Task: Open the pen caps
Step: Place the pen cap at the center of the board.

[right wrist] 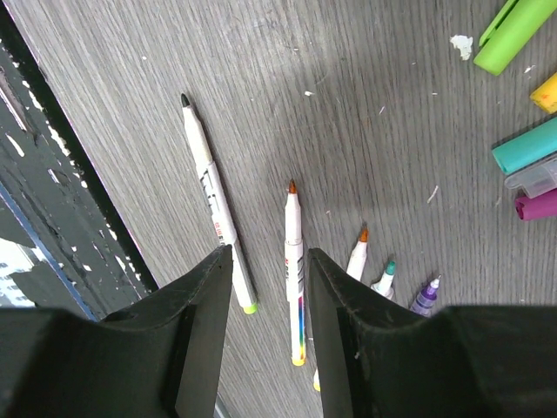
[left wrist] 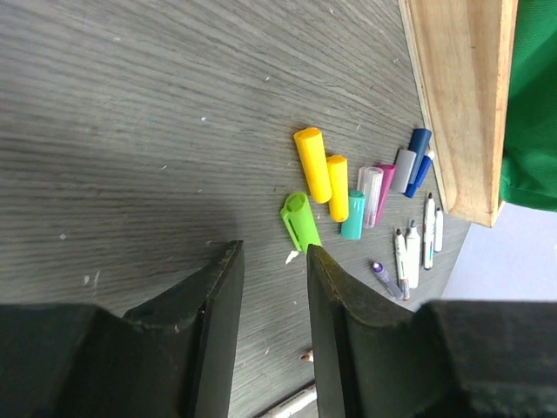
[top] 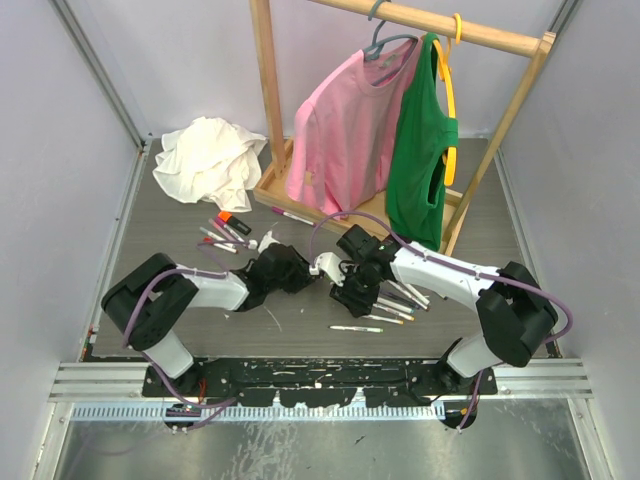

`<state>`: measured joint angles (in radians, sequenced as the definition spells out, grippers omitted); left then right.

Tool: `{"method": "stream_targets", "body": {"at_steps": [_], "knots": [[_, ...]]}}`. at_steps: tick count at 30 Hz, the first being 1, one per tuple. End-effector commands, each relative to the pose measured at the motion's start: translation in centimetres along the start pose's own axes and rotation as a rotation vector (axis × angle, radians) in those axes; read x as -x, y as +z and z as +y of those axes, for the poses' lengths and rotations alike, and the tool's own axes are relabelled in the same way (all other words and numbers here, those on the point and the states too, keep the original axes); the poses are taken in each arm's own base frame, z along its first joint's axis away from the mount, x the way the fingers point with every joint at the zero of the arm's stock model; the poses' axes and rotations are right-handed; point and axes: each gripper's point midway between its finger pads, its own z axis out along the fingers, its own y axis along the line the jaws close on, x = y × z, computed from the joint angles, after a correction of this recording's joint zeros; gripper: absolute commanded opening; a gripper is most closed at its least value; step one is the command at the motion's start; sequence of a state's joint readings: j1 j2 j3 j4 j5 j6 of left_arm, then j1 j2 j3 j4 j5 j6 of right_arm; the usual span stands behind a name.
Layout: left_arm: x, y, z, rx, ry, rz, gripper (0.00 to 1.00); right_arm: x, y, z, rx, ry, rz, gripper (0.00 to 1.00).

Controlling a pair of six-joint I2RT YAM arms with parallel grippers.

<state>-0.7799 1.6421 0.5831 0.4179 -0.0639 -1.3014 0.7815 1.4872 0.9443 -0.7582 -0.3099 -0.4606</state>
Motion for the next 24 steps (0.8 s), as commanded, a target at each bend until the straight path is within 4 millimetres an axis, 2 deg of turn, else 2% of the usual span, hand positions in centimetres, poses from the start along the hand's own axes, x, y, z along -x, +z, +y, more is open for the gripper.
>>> {"method": "stream_targets", "body": {"at_steps": [1,9,13,14,18,20,21,22,23,24], "knots": [[0.6,-1.5,0.2,0.013,0.034,-0.029,0.37,2.2,-1.5,-0.2,-0.017,-0.035,-0.077,0.46],[2.5,-4.3,-1.6,-0.076,0.249,-0.096,0.46,3.2,-2.8,-1.2,-0.045,-0.017,-0.144,0.46],[4.5,-6.2,-1.4,-0.087,0.391,-0.159,0.5,4.5,-4.2,-2.9,-0.088,0.015,-0.225,0.46],[5.2,-7.3,-1.9,-0.103,0.427,-0.188,0.51,5.1,-4.6,-3.3,-0.103,0.02,-0.25,0.46],[7.7,-10.7,-1.7,-0.064,0.577,-0.305,0.63,8.8,-6.9,-5.3,-0.158,0.008,-0.378,0.46],[8.7,-12.6,-1.5,-0.057,0.626,-0.361,0.75,11.5,-8.3,-6.0,-0.179,-0.036,-0.475,0.5],[9.0,-13.5,-1.2,-0.058,0.642,-0.385,0.81,13.0,-9.0,-6.4,-0.197,-0.073,-0.531,0.55],[9.1,-14.2,-0.8,-0.064,0.652,-0.405,0.86,14.2,-9.5,-6.6,-0.202,-0.113,-0.579,0.65],[9.2,-14.9,-0.5,-0.073,0.659,-0.424,0.93,15.4,-9.6,-6.9,-0.207,-0.152,-0.623,0.74],[9.3,-15.5,-0.2,-0.087,0.659,-0.444,0.97,16.3,-9.5,-7.3,-0.212,-0.177,-0.65,0.79]]}}
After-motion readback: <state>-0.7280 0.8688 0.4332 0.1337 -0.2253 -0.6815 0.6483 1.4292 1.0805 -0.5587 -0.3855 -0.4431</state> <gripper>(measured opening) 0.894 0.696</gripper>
